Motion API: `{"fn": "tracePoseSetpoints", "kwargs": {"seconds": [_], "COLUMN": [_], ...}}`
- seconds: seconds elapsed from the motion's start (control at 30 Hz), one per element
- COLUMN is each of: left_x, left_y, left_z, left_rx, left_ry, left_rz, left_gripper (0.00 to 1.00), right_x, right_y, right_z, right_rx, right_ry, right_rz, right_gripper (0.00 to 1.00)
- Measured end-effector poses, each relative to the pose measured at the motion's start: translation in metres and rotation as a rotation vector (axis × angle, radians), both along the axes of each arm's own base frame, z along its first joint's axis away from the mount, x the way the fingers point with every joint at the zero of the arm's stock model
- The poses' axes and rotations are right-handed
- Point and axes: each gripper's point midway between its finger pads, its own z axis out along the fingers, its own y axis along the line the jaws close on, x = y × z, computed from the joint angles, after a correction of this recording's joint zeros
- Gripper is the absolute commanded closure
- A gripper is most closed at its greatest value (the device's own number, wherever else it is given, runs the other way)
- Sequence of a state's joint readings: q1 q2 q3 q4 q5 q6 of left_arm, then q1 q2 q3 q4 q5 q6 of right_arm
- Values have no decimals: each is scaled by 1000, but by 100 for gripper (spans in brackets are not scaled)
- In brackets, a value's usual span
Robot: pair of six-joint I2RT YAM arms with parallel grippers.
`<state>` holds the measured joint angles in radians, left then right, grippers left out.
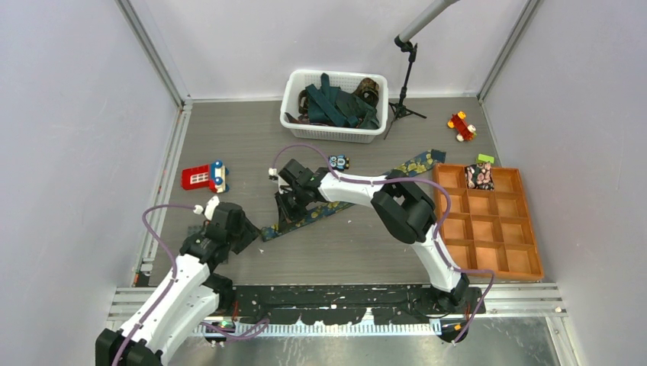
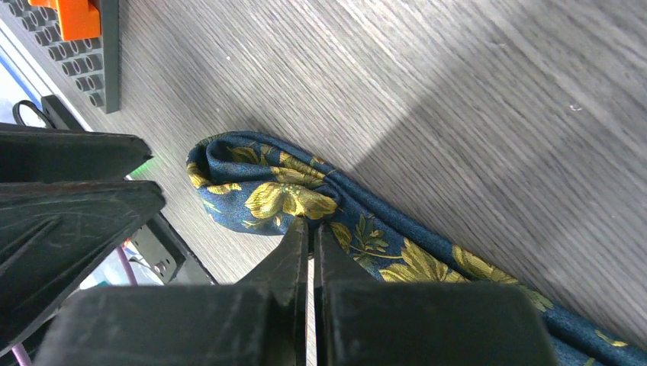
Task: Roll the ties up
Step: Roll the tie into the bin.
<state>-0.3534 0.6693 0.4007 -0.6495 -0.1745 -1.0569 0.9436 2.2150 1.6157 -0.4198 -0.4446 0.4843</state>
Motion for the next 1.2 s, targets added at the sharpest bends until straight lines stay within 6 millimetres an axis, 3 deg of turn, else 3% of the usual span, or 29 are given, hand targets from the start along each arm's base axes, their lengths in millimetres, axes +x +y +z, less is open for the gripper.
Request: {"fn": "tracePoseSetpoints", "kwargs": {"seconds": [0.57,1.03,1.2], "left_x": [7,14,15], "left_y": [-19,-18,-19], "left_z": [-17,-33,-32], "left_rx": [-50,-33,-39], "left_ry": [-68,-29,-32], "left_rz": [-116,-101,-95], "left_gripper": [53,68,61], "right_x": [1,2,2], "right_y": [-1,-1,-1], "right_z": [-1,-1,-1], "right_rx": [-4,-6,-7], "right_ry": [-11,-11,-9], "right_rz": [1,-6,-8], "right_gripper": [100,100,100]}}
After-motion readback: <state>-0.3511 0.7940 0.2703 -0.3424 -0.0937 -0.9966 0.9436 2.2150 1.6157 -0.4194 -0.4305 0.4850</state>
